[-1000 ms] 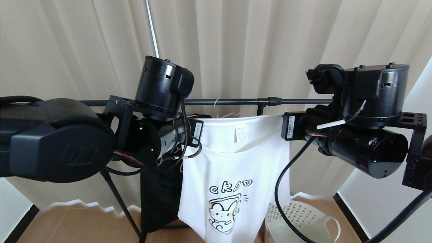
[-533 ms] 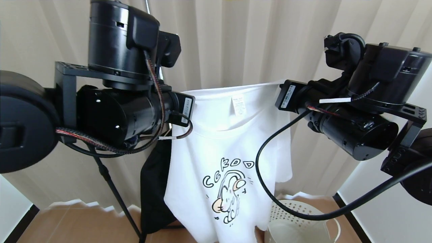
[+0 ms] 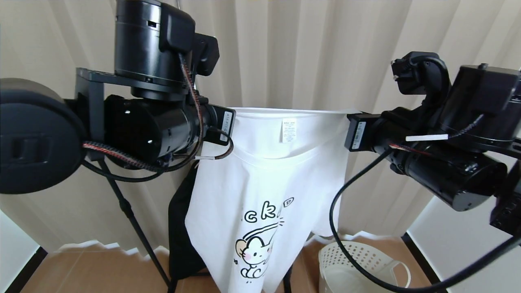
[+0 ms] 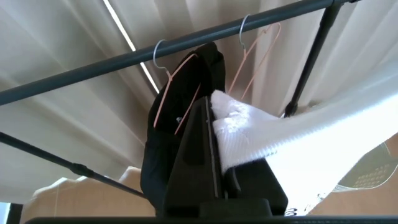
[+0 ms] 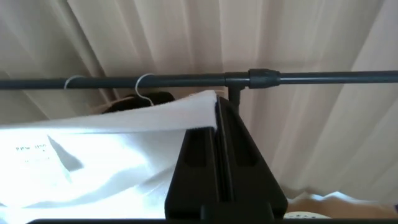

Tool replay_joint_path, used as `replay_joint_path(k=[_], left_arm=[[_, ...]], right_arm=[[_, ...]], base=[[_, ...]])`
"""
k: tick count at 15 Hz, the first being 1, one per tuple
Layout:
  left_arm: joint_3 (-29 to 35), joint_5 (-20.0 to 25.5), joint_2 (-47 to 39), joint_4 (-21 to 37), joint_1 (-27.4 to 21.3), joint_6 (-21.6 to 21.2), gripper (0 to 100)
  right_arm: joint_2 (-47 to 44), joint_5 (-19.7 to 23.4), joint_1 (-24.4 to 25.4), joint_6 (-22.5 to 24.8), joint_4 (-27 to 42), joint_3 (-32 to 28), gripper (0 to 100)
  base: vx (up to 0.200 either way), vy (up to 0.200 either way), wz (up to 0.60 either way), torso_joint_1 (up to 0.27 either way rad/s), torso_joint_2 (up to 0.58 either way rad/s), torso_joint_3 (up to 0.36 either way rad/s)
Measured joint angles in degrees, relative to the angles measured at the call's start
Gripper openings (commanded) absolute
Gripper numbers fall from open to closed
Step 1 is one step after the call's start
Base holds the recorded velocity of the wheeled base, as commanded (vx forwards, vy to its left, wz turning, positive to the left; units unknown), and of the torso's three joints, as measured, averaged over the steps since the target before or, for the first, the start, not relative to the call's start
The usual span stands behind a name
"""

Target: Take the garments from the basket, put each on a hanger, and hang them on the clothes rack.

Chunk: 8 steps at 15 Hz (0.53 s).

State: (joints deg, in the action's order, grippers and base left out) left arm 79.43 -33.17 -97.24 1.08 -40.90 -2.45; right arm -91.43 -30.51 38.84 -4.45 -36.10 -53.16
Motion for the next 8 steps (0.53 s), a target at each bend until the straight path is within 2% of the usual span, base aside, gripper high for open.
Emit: replay_joint_path(k=[2, 5, 8], left_arm=[[4.2, 0.1, -3.4, 0.1, 1.4, -0.2, 0], [11.2, 0.5, -8.6, 0.1, 2.3, -1.1, 0], [15.9, 6.1, -12.0, 0.1, 1.7, -1.7, 0]], right_arm=[[3.5, 1.1, 0.4, 3.7, 3.3, 2.9, 0], [8.3, 3.1, 5.4, 4.2, 13.0, 4.3, 0], [10.4, 4.7, 11.3, 3.2, 15.3, 5.0, 0]], base=[[0.0, 0.0, 0.0, 0.0, 0.0, 0.0], [0.0, 0.0, 0.0, 0.0, 0.0, 0.0], [0.0, 0.0, 0.0, 0.0, 0.0, 0.0]])
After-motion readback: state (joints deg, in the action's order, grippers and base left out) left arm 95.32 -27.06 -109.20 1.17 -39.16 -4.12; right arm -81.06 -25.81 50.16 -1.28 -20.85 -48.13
